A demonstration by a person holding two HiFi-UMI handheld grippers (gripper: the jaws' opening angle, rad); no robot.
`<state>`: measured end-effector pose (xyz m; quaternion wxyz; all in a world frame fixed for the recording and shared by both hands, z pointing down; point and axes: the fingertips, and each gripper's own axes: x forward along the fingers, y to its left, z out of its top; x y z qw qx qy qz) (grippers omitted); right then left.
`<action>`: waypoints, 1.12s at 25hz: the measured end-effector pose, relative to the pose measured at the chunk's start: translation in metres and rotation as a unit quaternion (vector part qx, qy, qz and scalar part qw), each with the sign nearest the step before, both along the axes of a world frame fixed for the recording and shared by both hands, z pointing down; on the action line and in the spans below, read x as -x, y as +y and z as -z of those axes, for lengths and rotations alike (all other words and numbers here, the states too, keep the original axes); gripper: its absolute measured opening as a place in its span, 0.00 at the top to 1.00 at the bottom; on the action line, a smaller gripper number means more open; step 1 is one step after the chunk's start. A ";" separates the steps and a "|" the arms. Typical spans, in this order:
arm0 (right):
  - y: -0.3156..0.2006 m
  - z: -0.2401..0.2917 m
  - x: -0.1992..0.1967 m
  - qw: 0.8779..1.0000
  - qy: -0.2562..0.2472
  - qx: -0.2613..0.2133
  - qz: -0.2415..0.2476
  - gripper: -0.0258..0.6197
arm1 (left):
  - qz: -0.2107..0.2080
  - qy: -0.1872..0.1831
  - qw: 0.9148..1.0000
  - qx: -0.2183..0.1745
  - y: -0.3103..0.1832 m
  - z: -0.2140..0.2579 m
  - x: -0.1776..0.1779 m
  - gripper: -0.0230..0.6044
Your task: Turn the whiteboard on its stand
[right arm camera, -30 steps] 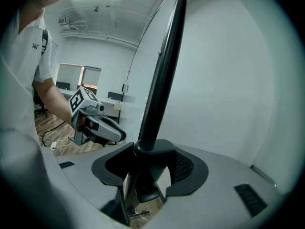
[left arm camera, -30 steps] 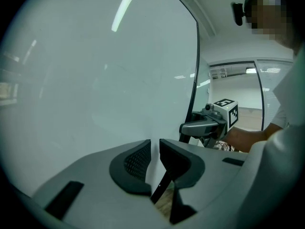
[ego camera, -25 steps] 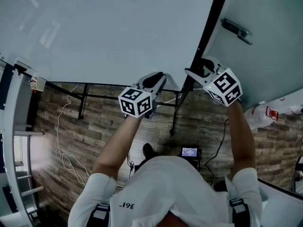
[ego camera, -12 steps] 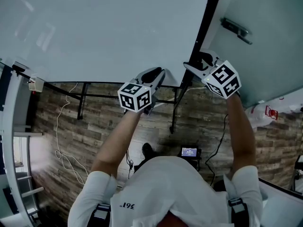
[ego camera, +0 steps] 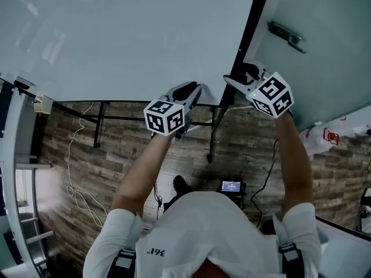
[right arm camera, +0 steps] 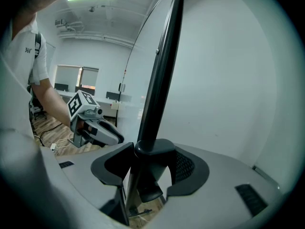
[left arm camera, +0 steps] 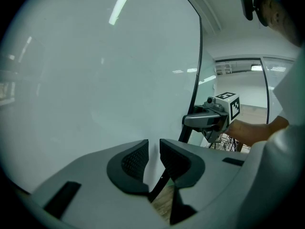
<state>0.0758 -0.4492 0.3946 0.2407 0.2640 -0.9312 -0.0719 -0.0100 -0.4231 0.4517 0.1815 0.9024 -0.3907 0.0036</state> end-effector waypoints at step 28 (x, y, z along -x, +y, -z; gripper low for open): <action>0.018 0.005 -0.032 0.989 -0.034 -0.023 -0.145 0.56 | 0.013 0.043 0.999 -0.030 0.039 0.041 0.034 0.83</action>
